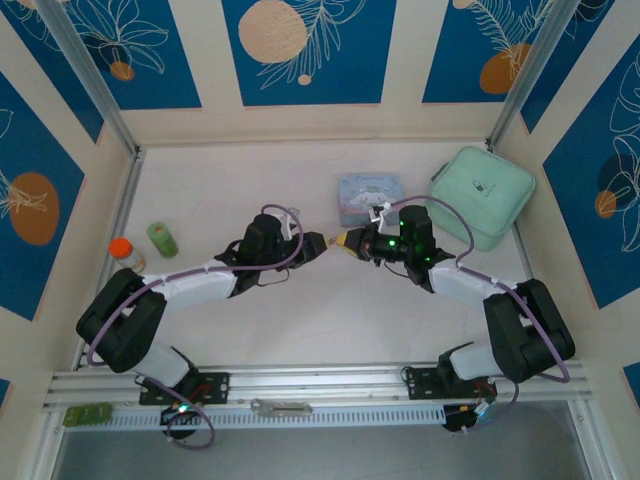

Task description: Unlock the padlock with the key

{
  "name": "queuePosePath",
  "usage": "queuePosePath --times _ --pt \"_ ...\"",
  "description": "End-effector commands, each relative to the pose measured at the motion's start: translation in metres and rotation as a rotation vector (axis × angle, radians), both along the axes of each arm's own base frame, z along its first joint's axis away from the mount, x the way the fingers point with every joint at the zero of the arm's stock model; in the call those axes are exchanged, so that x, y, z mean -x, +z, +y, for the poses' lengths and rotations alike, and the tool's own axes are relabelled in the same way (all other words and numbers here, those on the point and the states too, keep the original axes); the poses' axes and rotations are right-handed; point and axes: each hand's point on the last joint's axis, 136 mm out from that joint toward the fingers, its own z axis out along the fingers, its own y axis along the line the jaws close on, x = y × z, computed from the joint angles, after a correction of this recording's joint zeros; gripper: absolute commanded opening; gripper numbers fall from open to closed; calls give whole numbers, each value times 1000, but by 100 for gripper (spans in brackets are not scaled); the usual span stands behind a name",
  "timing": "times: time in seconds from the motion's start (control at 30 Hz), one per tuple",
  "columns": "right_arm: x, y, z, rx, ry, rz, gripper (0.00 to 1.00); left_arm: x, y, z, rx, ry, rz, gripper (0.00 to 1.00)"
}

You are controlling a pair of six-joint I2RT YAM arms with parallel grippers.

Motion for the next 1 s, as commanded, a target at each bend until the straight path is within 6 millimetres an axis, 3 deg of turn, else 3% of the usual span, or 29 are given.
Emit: queuePosePath --times 0.0,0.63,0.97 --pt "6 -4 0 3 26 9 0 -6 23 -4 10 8 -70 39" --pt "4 -13 5 -6 49 28 0 -12 39 -11 127 30 -88 39" --pt "2 -5 1 -6 40 -4 0 -8 33 -9 116 22 -69 41"
